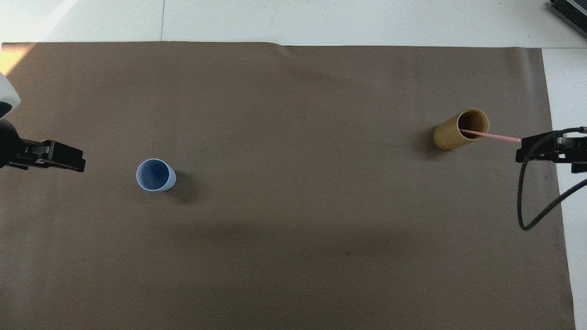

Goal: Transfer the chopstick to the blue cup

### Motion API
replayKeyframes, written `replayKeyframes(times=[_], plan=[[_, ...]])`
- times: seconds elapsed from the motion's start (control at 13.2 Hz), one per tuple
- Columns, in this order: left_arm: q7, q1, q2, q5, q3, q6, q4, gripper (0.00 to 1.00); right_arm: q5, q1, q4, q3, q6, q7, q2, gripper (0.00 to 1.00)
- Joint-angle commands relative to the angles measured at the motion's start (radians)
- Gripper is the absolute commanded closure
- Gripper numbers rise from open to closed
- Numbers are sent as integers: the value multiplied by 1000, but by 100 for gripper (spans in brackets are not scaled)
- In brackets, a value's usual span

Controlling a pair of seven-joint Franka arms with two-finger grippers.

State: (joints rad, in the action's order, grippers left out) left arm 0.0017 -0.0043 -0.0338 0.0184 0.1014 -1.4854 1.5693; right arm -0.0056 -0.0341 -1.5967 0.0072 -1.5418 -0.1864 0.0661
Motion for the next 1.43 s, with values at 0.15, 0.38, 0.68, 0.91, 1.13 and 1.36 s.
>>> replayKeyframes(times=[0.15,0.38,0.68,0.91,1.13,1.36], plan=[[104,20,-9,12,-9,7,-6,0,26,-17,-16,5,-20,22,12,0],[118,23,-11,12,-8,4,0,0,26,-17,-16,5,-21,24,12,0],[113,12,-17,12,1,2,8,0,27,-6,-28,5,-70,48,12,0],[104,12,-14,12,3,-39,40,0,29,-7,-41,5,-102,79,12,0],[58,14,0,12,1,-279,185,0,29,-7,-54,5,-123,113,9,0],[-12,12,2,12,3,-402,317,0,29,-9,-80,5,-167,125,11,0]])
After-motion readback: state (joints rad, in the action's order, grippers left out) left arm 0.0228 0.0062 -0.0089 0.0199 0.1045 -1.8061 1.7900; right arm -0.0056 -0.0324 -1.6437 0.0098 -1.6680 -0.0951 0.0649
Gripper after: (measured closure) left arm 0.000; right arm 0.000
